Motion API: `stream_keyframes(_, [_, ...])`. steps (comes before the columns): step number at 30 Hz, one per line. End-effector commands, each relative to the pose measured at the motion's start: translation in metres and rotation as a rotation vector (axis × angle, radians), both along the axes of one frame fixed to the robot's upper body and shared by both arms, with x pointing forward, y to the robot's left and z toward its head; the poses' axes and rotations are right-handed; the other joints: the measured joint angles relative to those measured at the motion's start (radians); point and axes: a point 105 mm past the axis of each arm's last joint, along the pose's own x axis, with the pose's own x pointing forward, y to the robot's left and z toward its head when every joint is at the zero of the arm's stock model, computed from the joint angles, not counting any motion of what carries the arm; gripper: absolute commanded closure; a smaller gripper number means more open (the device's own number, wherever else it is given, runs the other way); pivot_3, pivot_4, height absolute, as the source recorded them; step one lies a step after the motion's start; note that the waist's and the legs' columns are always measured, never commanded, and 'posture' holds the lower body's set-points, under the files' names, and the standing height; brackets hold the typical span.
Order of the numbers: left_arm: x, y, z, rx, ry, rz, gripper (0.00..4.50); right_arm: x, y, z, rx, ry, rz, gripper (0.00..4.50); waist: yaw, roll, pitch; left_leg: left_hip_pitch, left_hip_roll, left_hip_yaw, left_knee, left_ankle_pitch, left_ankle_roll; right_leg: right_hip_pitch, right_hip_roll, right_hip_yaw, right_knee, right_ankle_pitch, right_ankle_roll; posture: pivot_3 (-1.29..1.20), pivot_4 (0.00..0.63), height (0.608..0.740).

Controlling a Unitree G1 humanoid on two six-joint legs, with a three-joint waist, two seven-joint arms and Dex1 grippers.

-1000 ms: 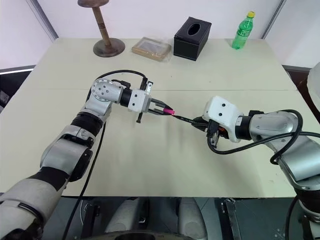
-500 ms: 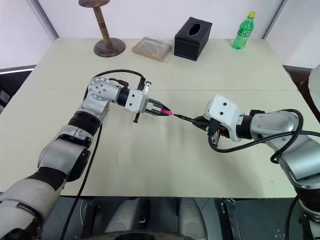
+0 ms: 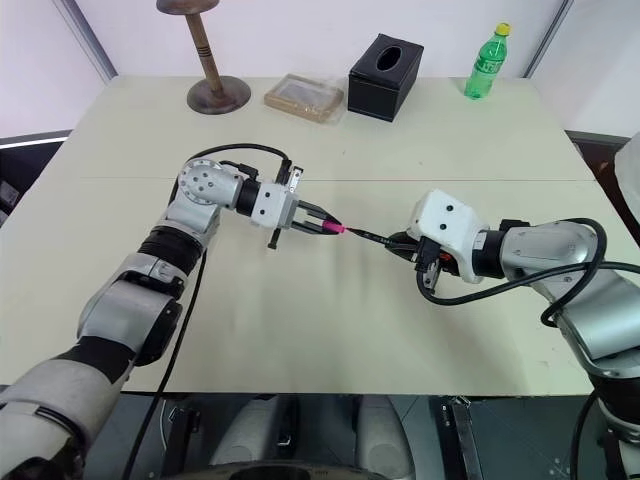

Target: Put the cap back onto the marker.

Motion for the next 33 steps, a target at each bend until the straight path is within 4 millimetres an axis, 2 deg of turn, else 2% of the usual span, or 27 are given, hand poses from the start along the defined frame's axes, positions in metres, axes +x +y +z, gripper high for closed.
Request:
stream_keyframes(1, [-0.0004,-0.0027,0.0119,-0.048,-0.034,-0.007,4.5,0.0002,0.0017,0.012,-0.001,-0.057,0.01,4.45,0.0,0.0,0.0,0.0,0.0,0.0,0.0,0.0,0.0,0.0,0.0,0.0,0.0,0.0,0.0,0.0,0.15,0.74])
stream_keyframes(33, [-0.0022,-0.0109,0.0164,-0.09,-0.063,-0.015,4.5,-0.0002,0.0061,0.0107,0.007,-0.055,0.02,4.45,0.0,0.0,0.0,0.0,0.0,0.0,0.0,0.0,0.0,0.0,0.0,0.0,0.0,0.0,0.0,0.0,0.15,0.74])
